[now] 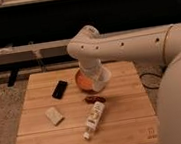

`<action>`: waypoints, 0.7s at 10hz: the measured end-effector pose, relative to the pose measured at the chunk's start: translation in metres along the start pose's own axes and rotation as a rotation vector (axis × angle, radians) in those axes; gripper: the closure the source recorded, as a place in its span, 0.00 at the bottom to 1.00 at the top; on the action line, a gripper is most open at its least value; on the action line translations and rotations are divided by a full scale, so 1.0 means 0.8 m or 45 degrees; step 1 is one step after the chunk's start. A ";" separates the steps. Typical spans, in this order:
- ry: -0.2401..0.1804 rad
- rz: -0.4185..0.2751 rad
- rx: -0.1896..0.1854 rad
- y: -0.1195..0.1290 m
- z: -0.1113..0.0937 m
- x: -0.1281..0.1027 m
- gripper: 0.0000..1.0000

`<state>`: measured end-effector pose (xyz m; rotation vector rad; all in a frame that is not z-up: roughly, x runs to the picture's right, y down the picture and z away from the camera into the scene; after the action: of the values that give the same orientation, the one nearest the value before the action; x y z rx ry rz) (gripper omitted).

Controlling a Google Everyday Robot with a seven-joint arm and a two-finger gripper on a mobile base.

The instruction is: Place the ceramic cup in the ceramic bowl

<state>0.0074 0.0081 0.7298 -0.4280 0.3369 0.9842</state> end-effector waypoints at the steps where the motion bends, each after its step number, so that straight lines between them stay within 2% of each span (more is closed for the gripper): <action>1: -0.020 -0.028 0.013 0.001 0.004 -0.015 1.00; 5: -0.071 -0.118 0.083 0.003 0.033 -0.064 0.99; 6: -0.077 -0.119 0.115 -0.003 0.044 -0.070 0.92; 7: -0.077 -0.118 0.147 -0.012 0.055 -0.075 0.80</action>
<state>-0.0121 -0.0184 0.7976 -0.3058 0.3146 0.8811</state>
